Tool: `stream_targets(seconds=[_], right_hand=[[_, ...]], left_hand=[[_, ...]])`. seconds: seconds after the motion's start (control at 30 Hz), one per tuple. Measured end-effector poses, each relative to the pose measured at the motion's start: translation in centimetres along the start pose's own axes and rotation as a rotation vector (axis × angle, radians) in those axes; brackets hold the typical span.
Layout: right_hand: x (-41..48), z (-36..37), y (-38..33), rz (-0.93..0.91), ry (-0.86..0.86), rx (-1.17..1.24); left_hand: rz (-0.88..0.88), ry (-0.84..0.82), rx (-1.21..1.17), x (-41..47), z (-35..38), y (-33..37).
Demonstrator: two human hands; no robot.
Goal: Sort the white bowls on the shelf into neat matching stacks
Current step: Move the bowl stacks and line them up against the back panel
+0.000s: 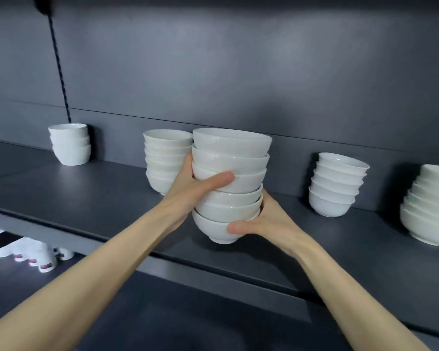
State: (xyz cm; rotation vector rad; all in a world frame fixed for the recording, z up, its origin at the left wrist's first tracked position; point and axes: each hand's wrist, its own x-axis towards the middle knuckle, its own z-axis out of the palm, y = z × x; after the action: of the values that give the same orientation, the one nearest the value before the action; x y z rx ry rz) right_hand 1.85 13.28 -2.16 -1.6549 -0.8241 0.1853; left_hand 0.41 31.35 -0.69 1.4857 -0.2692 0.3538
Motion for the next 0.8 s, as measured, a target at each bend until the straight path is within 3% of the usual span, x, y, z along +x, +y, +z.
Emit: stream_targets(seconds=[0.3,0.8], right_hand=[[5.5,10.1,-1.7,-0.024,-0.134,0.020],[19.7,37.5,-4.6,-0.043,-0.297,0.094]], left_hand=[[0.037,0.143,0.060,-4.3,-11.0,3.2],[0.102,0.364,0.169,-11.1,-40.5,8.1]])
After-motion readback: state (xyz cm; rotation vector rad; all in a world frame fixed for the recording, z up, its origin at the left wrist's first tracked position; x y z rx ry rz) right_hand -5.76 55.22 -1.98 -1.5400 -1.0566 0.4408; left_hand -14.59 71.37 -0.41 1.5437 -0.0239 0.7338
